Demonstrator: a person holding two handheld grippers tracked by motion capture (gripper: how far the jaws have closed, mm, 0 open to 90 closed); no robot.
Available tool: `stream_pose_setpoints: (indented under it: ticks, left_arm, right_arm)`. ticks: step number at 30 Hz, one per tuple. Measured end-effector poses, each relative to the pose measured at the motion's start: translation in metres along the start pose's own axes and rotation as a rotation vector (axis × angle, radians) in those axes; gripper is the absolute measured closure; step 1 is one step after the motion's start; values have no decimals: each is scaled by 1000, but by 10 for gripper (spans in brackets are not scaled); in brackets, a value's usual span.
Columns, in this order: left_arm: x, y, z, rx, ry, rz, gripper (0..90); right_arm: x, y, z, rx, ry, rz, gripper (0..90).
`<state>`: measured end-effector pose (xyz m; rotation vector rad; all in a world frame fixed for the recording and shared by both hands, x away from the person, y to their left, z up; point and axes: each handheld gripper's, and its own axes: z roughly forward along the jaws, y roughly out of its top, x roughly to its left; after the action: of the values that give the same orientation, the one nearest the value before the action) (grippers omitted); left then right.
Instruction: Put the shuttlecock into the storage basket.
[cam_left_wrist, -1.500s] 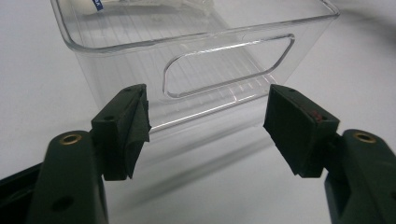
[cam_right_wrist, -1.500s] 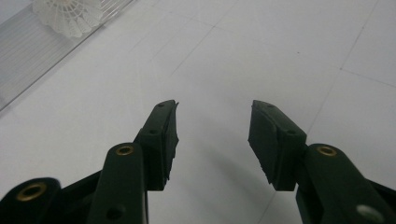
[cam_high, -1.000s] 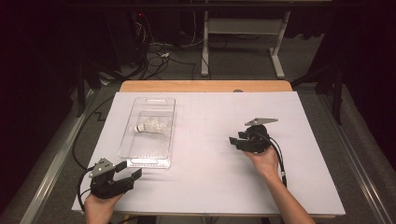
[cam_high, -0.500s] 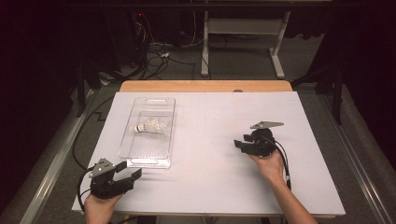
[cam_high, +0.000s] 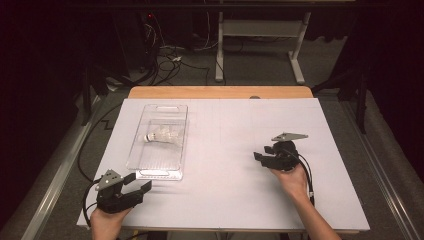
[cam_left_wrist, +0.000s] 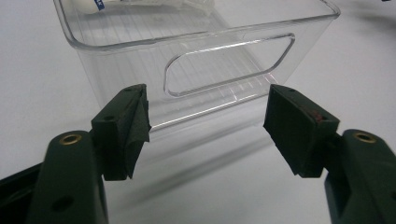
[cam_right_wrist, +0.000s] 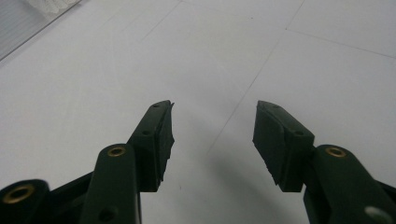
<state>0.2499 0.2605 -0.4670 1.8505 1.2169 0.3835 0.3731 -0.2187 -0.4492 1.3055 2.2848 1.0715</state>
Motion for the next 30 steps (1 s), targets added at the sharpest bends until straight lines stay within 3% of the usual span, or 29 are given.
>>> stream_pose_setpoints:
  ticks: [30]
  left_arm:
    - [0,0,-1,-2,1,0,319]
  right_arm:
    - [-9,-20,-16,-11,-29,11,451]
